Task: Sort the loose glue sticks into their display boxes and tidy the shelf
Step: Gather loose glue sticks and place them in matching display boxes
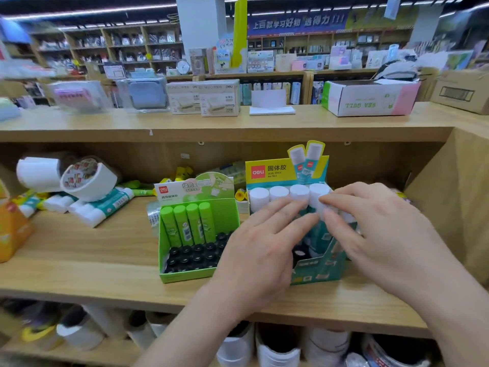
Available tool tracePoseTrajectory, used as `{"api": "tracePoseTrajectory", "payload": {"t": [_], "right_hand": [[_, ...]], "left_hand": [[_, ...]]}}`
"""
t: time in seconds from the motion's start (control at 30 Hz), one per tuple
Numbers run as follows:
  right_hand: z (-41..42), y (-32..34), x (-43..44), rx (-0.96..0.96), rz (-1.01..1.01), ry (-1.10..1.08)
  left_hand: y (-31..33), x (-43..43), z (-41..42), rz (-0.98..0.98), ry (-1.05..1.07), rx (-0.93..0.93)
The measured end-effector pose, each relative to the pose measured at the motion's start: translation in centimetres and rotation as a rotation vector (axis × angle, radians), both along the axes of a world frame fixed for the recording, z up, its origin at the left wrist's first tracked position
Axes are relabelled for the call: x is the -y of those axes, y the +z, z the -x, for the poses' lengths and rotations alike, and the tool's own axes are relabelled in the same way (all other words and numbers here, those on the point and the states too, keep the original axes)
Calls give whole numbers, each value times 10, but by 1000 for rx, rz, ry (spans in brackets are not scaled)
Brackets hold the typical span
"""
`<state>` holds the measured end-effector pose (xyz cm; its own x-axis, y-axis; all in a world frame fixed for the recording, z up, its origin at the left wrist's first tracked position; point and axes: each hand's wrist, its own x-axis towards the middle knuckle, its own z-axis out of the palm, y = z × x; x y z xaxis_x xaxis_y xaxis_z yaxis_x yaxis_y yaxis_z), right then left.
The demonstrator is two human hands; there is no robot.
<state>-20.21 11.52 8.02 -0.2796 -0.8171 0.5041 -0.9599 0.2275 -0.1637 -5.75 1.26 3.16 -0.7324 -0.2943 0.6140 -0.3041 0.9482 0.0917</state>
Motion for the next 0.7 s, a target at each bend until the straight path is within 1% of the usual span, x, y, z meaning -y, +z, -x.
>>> {"api": "tracePoseTrajectory", "payload": {"t": [0.07, 0.13, 0.2, 0.27, 0.37, 0.47, 0.6, 0.7], "right_hand": [[-6, -11, 3, 0, 110, -1], [-15, -17, 6, -18, 206, 42], [-30, -18, 10, 2, 294, 162], [-49, -19, 17, 73, 338, 319], [-73, -27, 33, 177, 290, 479], [-96, -34, 48, 239, 214, 550], [-132, -35, 68, 256, 148, 613], [-159, -34, 84, 268, 56, 621]], "left_hand": [[-9, -3, -16, 0, 63, -91], [-20, -5, -32, 4, 114, -186], [-29, -8, -46, -17, 135, -270], [-34, -9, -61, -57, 136, -339], [-39, -9, -89, -185, 180, -398], [-42, 0, -124, -272, 283, -383], [-40, 19, -169, -278, 447, -370], [-37, 38, -199, -259, 554, -378]]}}
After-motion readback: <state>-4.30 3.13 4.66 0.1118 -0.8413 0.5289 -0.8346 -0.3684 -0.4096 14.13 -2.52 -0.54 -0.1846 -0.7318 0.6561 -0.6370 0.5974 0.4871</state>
